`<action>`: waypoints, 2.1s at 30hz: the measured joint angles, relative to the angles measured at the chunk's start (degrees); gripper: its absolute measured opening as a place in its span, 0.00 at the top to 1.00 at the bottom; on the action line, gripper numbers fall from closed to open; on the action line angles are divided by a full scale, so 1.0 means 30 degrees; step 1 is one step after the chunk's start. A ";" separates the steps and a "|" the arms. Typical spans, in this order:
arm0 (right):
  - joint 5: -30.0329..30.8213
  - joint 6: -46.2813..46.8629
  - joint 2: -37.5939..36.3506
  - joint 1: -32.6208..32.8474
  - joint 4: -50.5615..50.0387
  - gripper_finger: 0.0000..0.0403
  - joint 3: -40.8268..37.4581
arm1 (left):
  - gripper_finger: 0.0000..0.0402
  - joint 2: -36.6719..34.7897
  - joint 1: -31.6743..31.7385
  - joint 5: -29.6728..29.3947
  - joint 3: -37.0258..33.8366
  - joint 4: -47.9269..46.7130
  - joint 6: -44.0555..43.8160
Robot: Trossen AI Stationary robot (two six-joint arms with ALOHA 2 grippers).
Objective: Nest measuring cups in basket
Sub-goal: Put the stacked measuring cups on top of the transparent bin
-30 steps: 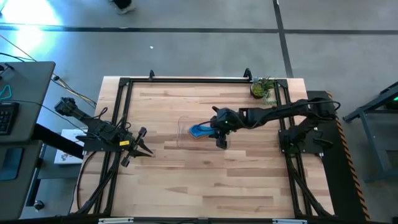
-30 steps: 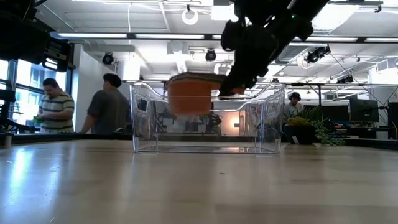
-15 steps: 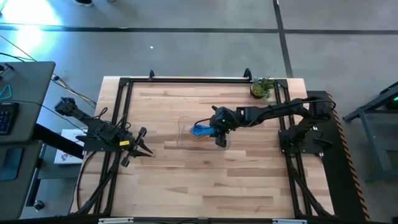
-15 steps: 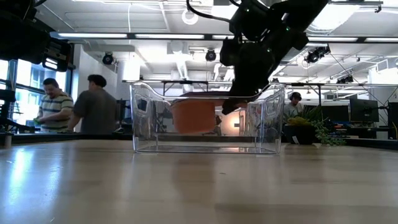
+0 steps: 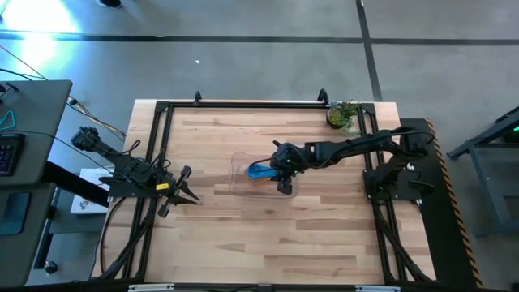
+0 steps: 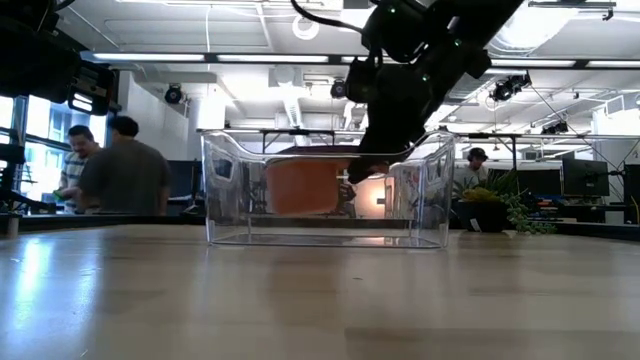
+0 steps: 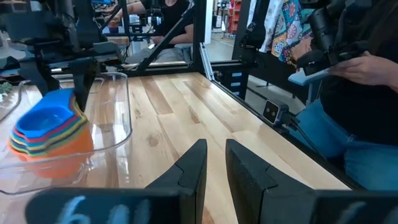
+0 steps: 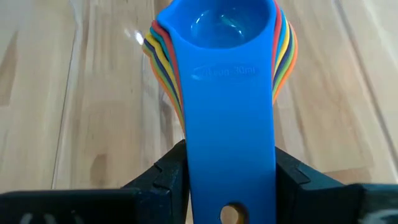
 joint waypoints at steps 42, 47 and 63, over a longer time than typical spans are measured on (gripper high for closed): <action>0.2329 0.1326 0.1615 0.1599 -0.3786 0.68 0.2768 | 0.87 0.0001 -0.0004 0.0002 0.0000 0.0007 0.0000; 0.1990 0.1303 0.2113 0.1599 -0.3800 0.68 0.2768 | 0.87 -0.0007 0.0000 -0.0002 0.0000 0.0012 0.0000; 0.1972 0.1089 0.2180 0.1599 -0.4059 0.66 0.2761 | 0.87 -0.0007 -0.0006 -0.0001 0.0000 0.0014 0.0000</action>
